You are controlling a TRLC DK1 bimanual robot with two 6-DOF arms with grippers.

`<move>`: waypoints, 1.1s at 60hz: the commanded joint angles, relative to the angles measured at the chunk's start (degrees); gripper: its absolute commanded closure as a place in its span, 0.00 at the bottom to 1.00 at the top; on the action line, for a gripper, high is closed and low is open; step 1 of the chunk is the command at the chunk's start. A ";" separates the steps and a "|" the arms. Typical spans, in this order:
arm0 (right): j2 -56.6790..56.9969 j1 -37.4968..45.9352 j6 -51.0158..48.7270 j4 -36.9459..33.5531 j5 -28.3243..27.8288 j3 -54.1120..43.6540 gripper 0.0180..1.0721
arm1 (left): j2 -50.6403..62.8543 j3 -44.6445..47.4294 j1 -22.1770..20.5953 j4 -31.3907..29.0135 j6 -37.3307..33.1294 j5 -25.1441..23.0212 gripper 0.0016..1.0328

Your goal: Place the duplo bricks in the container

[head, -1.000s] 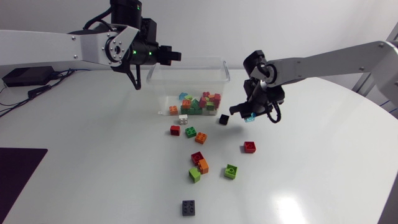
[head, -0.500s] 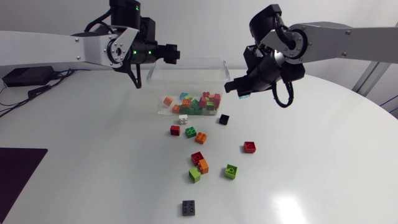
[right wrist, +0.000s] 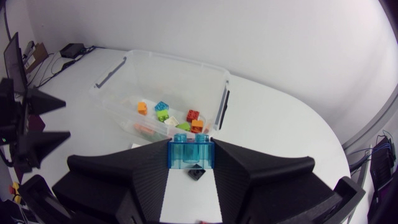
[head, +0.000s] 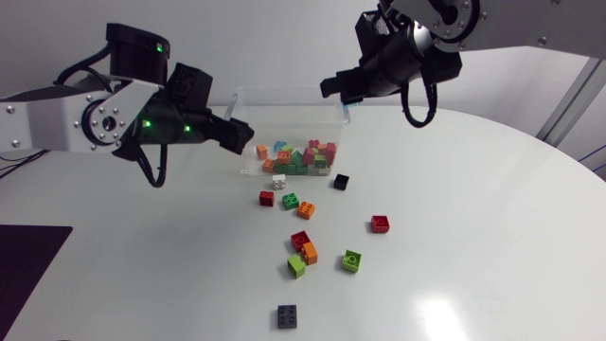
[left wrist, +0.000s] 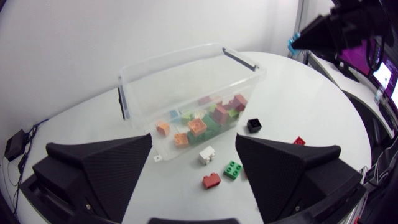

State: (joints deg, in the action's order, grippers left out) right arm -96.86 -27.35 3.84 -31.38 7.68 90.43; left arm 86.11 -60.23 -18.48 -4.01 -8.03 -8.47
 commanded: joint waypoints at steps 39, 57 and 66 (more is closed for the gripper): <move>-12.74 -1.30 -2.96 6.77 -1.79 10.82 0.60 | 10.22 6.26 3.45 -1.44 -16.66 -11.04 0.10; -18.98 -1.21 -4.19 9.32 -3.29 16.35 0.60 | 16.81 3.71 4.77 -1.26 -23.78 -14.29 0.10; -22.50 -1.12 -4.98 10.37 -4.17 19.61 0.60 | 19.36 2.31 4.94 -1.09 -27.30 -15.35 0.10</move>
State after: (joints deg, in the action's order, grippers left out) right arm -116.53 -28.18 -0.25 -22.02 4.05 107.50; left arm 103.20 -55.90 -13.91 -5.06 -32.27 -22.57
